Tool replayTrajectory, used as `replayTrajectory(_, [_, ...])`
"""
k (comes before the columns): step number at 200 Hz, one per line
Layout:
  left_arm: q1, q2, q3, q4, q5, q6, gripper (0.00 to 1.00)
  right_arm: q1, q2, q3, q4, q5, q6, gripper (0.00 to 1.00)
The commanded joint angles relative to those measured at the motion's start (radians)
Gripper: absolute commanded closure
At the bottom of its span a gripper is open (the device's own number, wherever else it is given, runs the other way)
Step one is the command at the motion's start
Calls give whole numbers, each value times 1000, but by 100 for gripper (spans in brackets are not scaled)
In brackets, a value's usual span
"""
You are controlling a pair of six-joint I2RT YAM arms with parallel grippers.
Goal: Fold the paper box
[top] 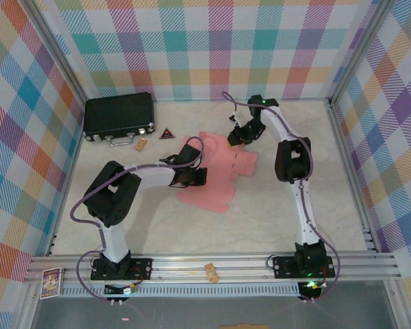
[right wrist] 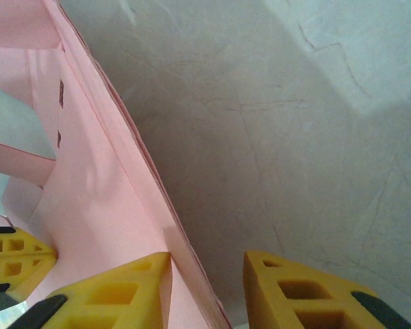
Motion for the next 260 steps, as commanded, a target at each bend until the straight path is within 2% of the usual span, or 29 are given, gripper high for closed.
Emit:
replayTrajectory(1, [-8, 49, 0, -66, -31, 18, 100, 9, -106, -33, 48, -34, -6, 65])
replayTrajectory(55, [-7, 52, -3, -63, -28, 16, 100, 36, -153, -60, 45, -39, -56, 63])
replayTrajectory(107, [-7, 48, -3, -65, -24, 16, 100, 63, -173, -73, 29, 29, -95, 65])
replayTrajectory(136, [-7, 47, -3, -64, -27, 15, 100, 93, -243, -163, 108, 105, -115, 67])
replayTrajectory(182, [-7, 46, -6, -64, -27, 14, 100, 133, -394, -371, 329, 222, -156, 66])
replayTrajectory(212, [-7, 39, -10, -67, -31, 16, 100, 148, -438, -404, 368, 273, -179, 65])
replayTrajectory(260, [-7, 36, -15, -60, -31, 15, 100, 164, -460, -453, 390, 261, -232, 67])
